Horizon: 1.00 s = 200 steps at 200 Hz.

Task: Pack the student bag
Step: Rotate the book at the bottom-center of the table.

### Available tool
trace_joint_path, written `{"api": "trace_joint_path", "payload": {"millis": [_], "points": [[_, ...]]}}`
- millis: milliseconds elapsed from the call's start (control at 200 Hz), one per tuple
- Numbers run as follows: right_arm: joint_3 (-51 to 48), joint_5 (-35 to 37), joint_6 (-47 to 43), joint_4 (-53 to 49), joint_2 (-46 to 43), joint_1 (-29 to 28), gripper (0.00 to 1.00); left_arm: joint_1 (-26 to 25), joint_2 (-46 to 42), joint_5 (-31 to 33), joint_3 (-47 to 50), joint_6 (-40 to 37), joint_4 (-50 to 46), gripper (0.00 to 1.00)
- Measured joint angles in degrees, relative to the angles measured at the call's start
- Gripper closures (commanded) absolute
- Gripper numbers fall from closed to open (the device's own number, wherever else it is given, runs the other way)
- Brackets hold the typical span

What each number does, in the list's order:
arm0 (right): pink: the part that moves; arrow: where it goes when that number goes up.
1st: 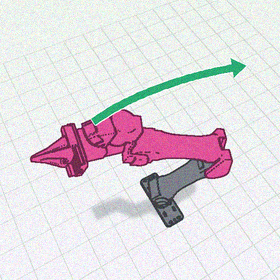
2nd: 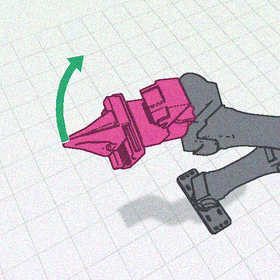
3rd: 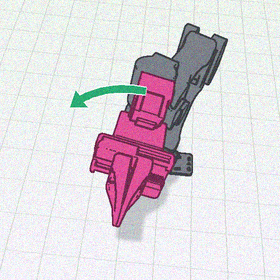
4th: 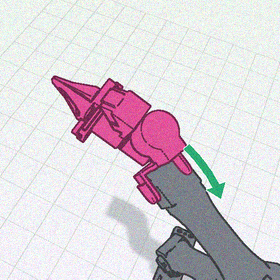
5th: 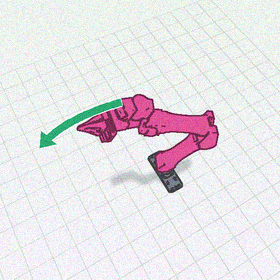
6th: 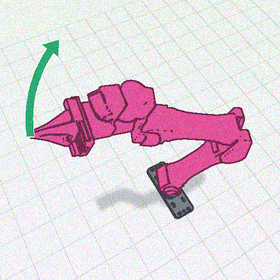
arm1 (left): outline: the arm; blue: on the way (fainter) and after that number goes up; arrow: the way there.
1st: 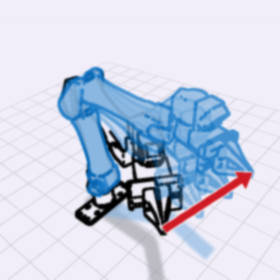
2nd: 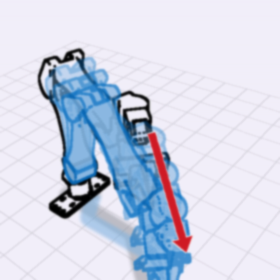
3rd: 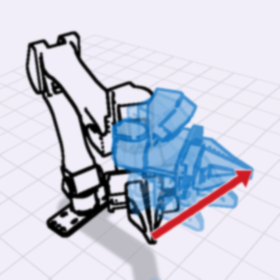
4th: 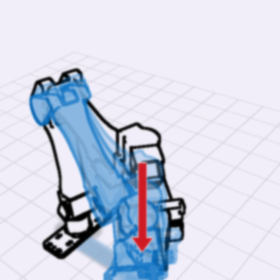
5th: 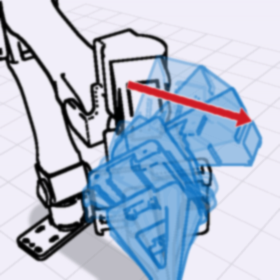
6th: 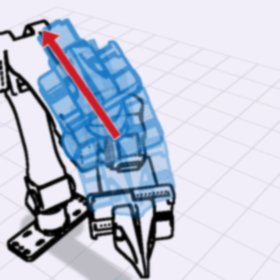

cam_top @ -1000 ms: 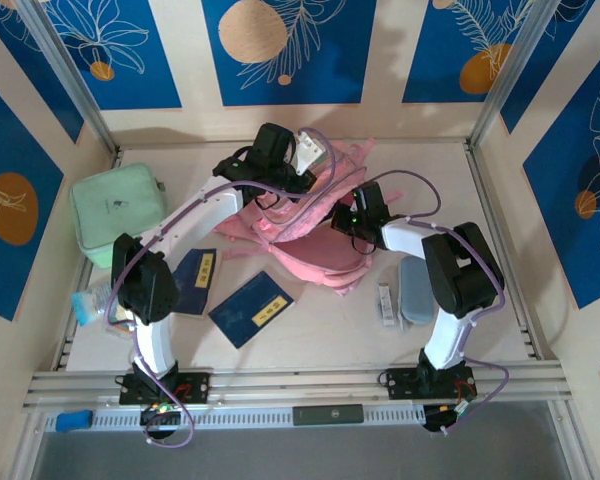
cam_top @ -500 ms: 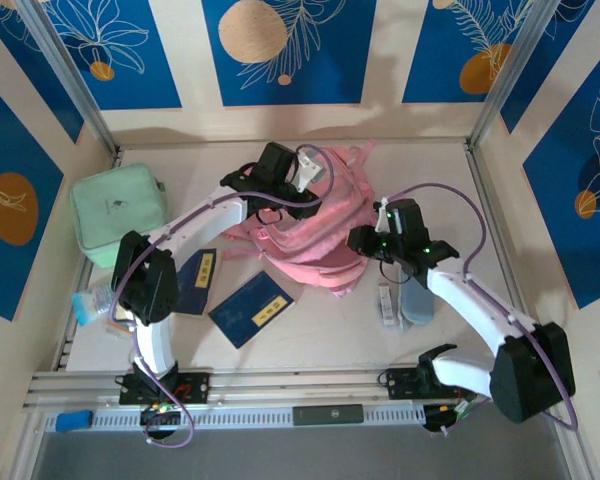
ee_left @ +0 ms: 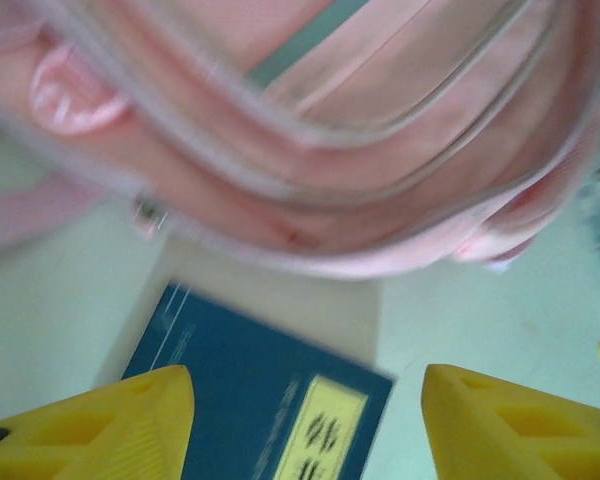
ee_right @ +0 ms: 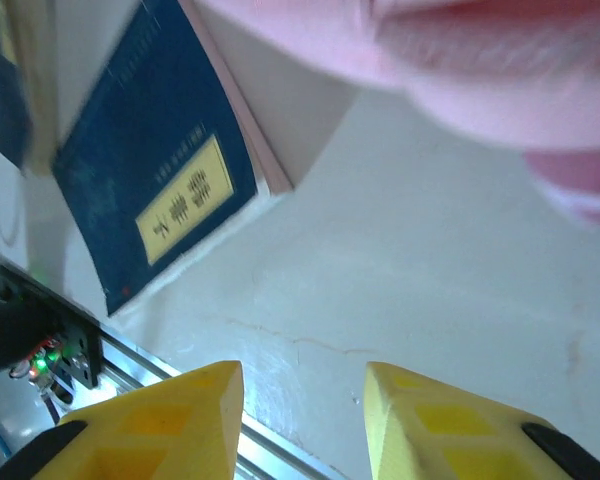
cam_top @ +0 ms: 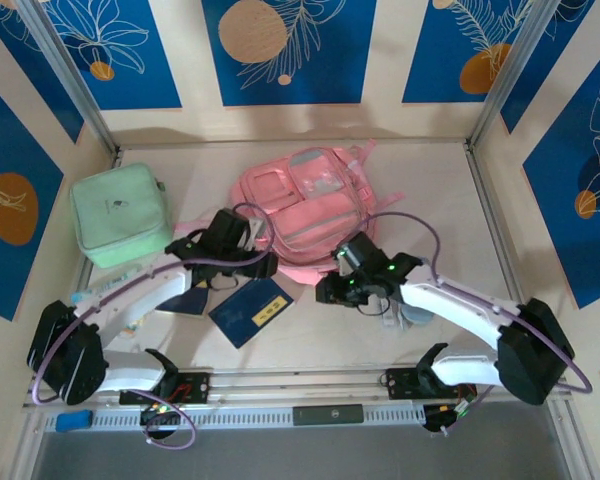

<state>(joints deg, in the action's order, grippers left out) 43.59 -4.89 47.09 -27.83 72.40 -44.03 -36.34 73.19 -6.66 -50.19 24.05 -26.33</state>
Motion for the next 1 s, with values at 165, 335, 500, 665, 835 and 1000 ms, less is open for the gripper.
{"api": "trace_joint_path", "payload": {"millis": [165, 335, 500, 665, 835, 1000], "points": [[0.00, 1.18, 4.92, 4.42, 7.58, -7.50, 0.57, 0.00, -2.21, 3.69, 5.29, 2.14, -4.52, 0.32], [0.70, 1.88, 8.15, 9.01, 13.40, -11.89, 0.54, 0.68, -3.32, 5.99, 9.16, 2.67, -5.42, 0.29], [3.17, 2.56, 10.14, 12.22, 18.43, -12.98, 0.53, 1.81, -0.28, 6.36, 9.66, 2.47, -4.26, 0.27], [5.27, 3.34, 11.58, 15.02, 21.53, -13.49, 0.53, 3.26, 2.84, 6.25, 11.04, 2.45, -1.09, 0.24], [6.86, 3.48, 12.52, 16.96, 24.57, -13.55, 0.53, 5.55, 3.61, 5.20, 12.63, 2.58, 1.64, 0.17], [7.45, 3.23, 13.00, 16.74, 25.46, -12.85, 0.52, 6.08, 3.10, 2.99, 15.45, 3.87, 4.70, 0.16]]}}
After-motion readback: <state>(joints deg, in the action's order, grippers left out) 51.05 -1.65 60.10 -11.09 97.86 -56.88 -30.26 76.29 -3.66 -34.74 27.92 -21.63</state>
